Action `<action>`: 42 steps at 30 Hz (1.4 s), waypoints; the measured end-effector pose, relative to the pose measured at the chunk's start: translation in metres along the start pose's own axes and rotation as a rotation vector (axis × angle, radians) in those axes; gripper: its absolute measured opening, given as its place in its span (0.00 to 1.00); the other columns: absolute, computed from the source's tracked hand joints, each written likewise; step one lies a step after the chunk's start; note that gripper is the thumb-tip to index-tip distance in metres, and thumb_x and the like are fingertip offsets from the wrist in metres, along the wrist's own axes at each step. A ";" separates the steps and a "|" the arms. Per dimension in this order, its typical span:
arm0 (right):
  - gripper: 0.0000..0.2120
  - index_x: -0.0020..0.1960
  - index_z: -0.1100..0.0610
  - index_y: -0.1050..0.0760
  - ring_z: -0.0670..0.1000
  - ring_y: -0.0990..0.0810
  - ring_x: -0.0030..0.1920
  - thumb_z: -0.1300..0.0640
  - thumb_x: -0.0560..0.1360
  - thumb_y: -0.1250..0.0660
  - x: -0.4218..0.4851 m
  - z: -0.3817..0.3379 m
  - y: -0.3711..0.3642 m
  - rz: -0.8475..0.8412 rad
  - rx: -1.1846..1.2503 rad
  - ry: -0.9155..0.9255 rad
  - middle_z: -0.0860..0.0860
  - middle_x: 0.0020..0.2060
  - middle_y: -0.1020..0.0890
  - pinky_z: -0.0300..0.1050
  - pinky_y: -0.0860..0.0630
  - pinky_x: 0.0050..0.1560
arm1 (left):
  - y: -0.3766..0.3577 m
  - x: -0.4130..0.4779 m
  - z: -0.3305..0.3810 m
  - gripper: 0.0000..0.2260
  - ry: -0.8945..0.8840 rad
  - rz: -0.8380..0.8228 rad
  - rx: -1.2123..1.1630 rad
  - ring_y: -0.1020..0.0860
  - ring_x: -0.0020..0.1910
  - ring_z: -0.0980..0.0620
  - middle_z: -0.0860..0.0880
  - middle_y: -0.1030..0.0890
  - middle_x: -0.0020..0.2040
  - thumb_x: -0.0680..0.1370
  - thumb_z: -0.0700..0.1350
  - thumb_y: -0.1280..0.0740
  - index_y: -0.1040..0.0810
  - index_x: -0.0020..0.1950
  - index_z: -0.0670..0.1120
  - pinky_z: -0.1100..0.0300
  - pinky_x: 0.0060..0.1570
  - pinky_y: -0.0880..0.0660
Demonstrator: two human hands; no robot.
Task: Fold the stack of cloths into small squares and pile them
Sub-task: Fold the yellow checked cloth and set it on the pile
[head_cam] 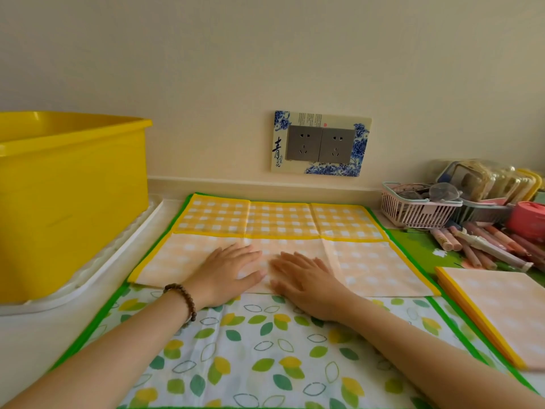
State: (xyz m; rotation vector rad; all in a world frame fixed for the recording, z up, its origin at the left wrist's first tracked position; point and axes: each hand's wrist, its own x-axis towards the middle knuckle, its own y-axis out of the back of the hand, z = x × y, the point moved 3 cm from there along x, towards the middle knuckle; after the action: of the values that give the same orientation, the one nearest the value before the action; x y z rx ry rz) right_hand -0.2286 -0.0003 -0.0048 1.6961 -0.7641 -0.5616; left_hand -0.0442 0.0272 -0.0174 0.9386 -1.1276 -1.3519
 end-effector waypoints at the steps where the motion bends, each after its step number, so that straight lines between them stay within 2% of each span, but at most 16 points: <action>1: 0.27 0.75 0.41 0.49 0.46 0.55 0.76 0.36 0.78 0.54 0.000 0.000 -0.003 -0.001 -0.001 -0.001 0.42 0.76 0.49 0.53 0.58 0.75 | -0.001 0.000 -0.001 0.45 0.003 -0.022 -0.001 0.55 0.76 0.58 0.58 0.50 0.77 0.62 0.78 0.64 0.47 0.75 0.60 0.53 0.74 0.57; 6: 0.28 0.75 0.38 0.52 0.46 0.58 0.76 0.33 0.76 0.56 0.001 0.004 -0.007 -0.040 -0.026 -0.032 0.40 0.76 0.52 0.55 0.60 0.75 | -0.002 -0.002 -0.001 0.45 0.030 -0.090 0.015 0.60 0.76 0.57 0.59 0.55 0.77 0.60 0.80 0.63 0.52 0.75 0.65 0.48 0.73 0.61; 15: 0.27 0.75 0.37 0.53 0.46 0.59 0.76 0.34 0.77 0.56 0.001 0.004 -0.006 -0.048 -0.032 -0.031 0.39 0.76 0.53 0.55 0.61 0.75 | 0.006 -0.015 -0.018 0.33 0.045 -0.144 0.015 0.62 0.75 0.57 0.62 0.57 0.76 0.68 0.74 0.57 0.53 0.73 0.69 0.47 0.72 0.64; 19: 0.27 0.75 0.37 0.54 0.45 0.59 0.76 0.34 0.77 0.56 0.001 0.004 -0.006 -0.051 -0.034 -0.023 0.39 0.76 0.53 0.54 0.61 0.75 | 0.012 -0.026 -0.039 0.37 0.087 -0.143 0.026 0.63 0.75 0.57 0.62 0.58 0.76 0.64 0.77 0.60 0.54 0.72 0.70 0.47 0.72 0.64; 28: 0.27 0.74 0.35 0.55 0.45 0.59 0.76 0.33 0.76 0.56 -0.001 0.007 -0.005 -0.061 -0.040 -0.038 0.38 0.76 0.54 0.54 0.61 0.75 | 0.022 -0.042 -0.063 0.38 0.188 -0.115 0.041 0.62 0.75 0.56 0.60 0.58 0.77 0.64 0.77 0.61 0.55 0.73 0.68 0.45 0.72 0.64; 31: 0.27 0.74 0.35 0.54 0.45 0.59 0.76 0.34 0.77 0.56 -0.001 0.005 -0.004 -0.073 -0.048 -0.037 0.39 0.76 0.54 0.54 0.61 0.75 | 0.024 -0.041 -0.061 0.45 0.197 -0.138 0.017 0.62 0.76 0.55 0.60 0.59 0.77 0.57 0.81 0.65 0.55 0.73 0.68 0.43 0.72 0.64; 33: 0.25 0.74 0.37 0.52 0.46 0.58 0.76 0.36 0.78 0.55 0.000 0.007 -0.002 -0.088 -0.020 -0.033 0.40 0.76 0.53 0.55 0.61 0.75 | 0.027 -0.040 -0.056 0.47 0.235 -0.176 0.005 0.62 0.76 0.53 0.59 0.59 0.77 0.57 0.82 0.65 0.55 0.74 0.66 0.41 0.71 0.65; 35: 0.22 0.74 0.39 0.46 0.46 0.54 0.76 0.42 0.80 0.52 0.001 0.010 0.002 -0.069 0.054 -0.023 0.41 0.76 0.48 0.53 0.58 0.75 | 0.029 -0.039 -0.043 0.41 0.273 -0.201 0.028 0.61 0.76 0.51 0.57 0.59 0.77 0.65 0.78 0.61 0.55 0.75 0.63 0.41 0.71 0.65; 37: 0.19 0.72 0.43 0.40 0.47 0.46 0.75 0.47 0.81 0.49 -0.003 0.012 0.009 -0.038 0.129 -0.019 0.43 0.74 0.41 0.49 0.51 0.75 | 0.030 -0.036 -0.025 0.36 0.226 -0.182 0.024 0.60 0.76 0.52 0.56 0.57 0.77 0.71 0.73 0.56 0.53 0.76 0.59 0.43 0.72 0.65; 39: 0.19 0.72 0.46 0.37 0.46 0.40 0.73 0.49 0.81 0.46 -0.012 0.014 0.014 -0.045 0.169 -0.014 0.43 0.73 0.38 0.43 0.45 0.73 | 0.032 -0.034 -0.008 0.36 0.112 -0.135 -0.008 0.56 0.76 0.55 0.57 0.52 0.77 0.71 0.72 0.50 0.48 0.76 0.57 0.48 0.73 0.60; 42: 0.19 0.71 0.46 0.35 0.43 0.38 0.72 0.49 0.81 0.46 -0.028 0.018 0.017 -0.052 0.165 0.020 0.41 0.72 0.37 0.38 0.43 0.72 | 0.037 -0.035 0.007 0.31 -0.020 -0.073 -0.045 0.46 0.74 0.57 0.58 0.43 0.75 0.73 0.67 0.40 0.38 0.73 0.58 0.58 0.71 0.49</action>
State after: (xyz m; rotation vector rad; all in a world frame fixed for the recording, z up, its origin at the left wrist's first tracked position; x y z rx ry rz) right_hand -0.2636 0.0060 0.0066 1.8754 -0.7710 -0.5281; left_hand -0.0386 0.0642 0.0179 0.9438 -1.0827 -1.4424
